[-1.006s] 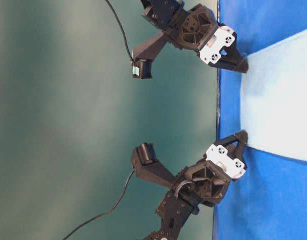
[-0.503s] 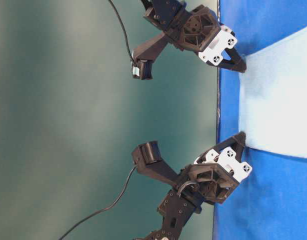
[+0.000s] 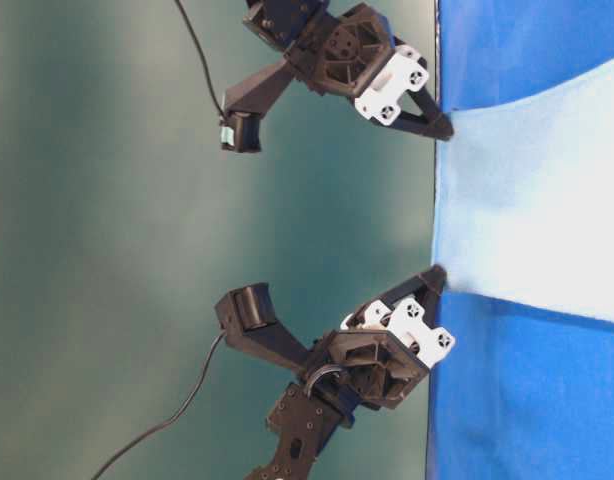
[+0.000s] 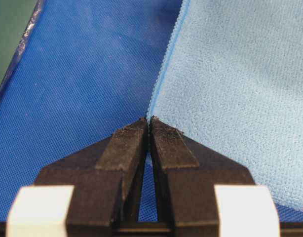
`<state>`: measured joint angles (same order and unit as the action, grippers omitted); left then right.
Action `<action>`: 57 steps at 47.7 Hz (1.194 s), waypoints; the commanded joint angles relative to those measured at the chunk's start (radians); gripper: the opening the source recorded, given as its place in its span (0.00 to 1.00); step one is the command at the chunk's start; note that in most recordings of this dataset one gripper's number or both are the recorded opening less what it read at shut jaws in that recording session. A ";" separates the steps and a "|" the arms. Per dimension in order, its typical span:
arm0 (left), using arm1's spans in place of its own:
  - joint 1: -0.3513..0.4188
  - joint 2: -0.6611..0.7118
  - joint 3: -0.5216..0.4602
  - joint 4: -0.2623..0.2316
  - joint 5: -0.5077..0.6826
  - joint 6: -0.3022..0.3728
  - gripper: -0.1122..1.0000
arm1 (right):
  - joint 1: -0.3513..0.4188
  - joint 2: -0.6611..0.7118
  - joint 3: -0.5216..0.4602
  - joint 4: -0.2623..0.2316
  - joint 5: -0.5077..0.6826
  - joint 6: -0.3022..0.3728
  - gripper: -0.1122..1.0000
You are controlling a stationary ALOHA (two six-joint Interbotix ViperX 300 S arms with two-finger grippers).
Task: Fold the light blue towel.
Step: 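Grasp the corners and fold the strip leftward in half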
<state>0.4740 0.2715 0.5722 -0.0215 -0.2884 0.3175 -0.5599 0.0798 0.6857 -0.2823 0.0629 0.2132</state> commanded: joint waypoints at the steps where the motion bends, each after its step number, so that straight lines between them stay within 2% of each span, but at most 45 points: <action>1: -0.002 -0.038 -0.011 0.000 0.003 0.002 0.12 | 0.002 -0.032 -0.005 -0.003 0.015 0.003 0.13; 10: -0.044 -0.069 0.006 0.000 0.054 -0.009 0.12 | 0.052 -0.074 0.006 0.003 0.080 0.006 0.13; 17: -0.124 -0.110 0.032 0.000 0.129 -0.025 0.12 | 0.137 -0.132 0.040 0.023 0.118 0.026 0.13; 22: -0.186 -0.144 0.051 0.000 0.179 -0.052 0.12 | 0.204 -0.169 0.071 0.026 0.124 0.057 0.13; 31: -0.307 -0.202 0.097 0.000 0.233 -0.163 0.12 | 0.345 -0.207 0.123 0.031 0.126 0.155 0.13; 43: -0.483 -0.213 0.130 -0.002 0.238 -0.204 0.12 | 0.517 -0.206 0.137 0.031 0.164 0.276 0.13; 50: -0.534 -0.210 0.132 -0.002 0.239 -0.238 0.12 | 0.566 -0.202 0.137 0.031 0.166 0.305 0.13; 57: -0.546 -0.206 0.138 -0.002 0.239 -0.261 0.12 | 0.589 -0.192 0.132 0.031 0.164 0.324 0.13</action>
<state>-0.0644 0.0813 0.7133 -0.0215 -0.0491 0.0583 0.0261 -0.1074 0.8283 -0.2546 0.2270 0.5338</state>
